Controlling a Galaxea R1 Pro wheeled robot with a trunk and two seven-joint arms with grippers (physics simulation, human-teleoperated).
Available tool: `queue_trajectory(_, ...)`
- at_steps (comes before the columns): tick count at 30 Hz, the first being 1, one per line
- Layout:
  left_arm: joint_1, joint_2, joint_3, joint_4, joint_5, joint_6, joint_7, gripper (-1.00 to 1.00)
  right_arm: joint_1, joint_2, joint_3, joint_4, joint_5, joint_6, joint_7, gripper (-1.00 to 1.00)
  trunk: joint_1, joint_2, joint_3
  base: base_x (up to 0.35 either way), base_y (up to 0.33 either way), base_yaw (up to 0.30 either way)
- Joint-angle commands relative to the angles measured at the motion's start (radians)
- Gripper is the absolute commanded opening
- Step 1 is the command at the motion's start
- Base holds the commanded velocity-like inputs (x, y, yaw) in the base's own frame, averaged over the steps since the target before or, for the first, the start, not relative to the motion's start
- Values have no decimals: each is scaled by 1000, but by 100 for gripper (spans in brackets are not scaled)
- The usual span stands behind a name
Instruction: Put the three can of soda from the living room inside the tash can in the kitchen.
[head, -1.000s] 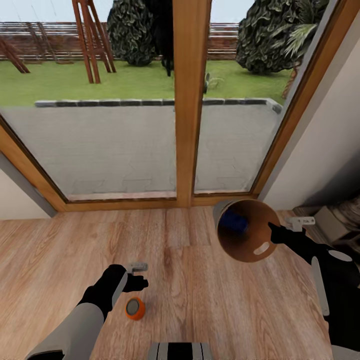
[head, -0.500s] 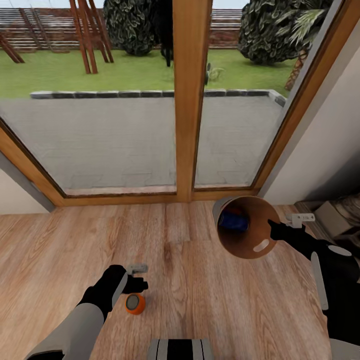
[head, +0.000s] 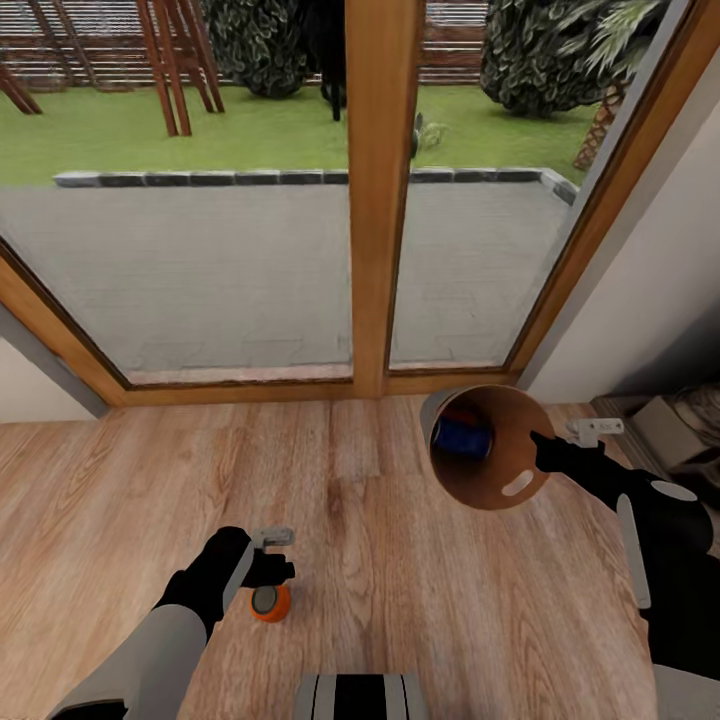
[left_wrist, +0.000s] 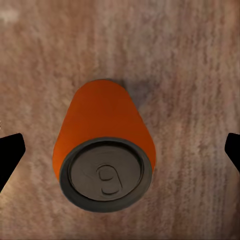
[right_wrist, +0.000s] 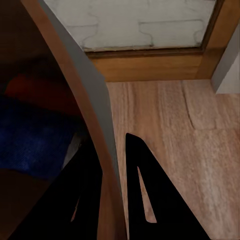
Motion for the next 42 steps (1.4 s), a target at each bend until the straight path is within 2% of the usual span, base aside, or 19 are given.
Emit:
queue_trajectory(1,0,0,0,0,0,0,0,100,-1,0,1,-1,-13,1,3,-100,0,0,0,0,0,0)
queue_trajectory(9,0,6,2,-1,0,0,1,100,-1,0,7,0,-13,1,3,-100,0,0,0,0,0,0)
queue_trajectory(23,0,11,6,2,-1,0,3,100,-1,2,9,0,-13,0,3,-100,6,-3,-54,0,0,0)
queue_trajectory(34,1,11,8,2,-1,0,3,100,-1,4,9,0,-13,0,3,-100,6,-3,-54,0,0,0)
queue_trajectory(39,1,10,8,5,-1,0,3,100,-1,7,9,0,-13,0,3,-100,8,-4,-73,0,0,0)
queue_trajectory(42,1,10,8,4,-1,0,3,100,-1,7,9,0,-13,0,3,-100,8,-4,-73,0,0,0)
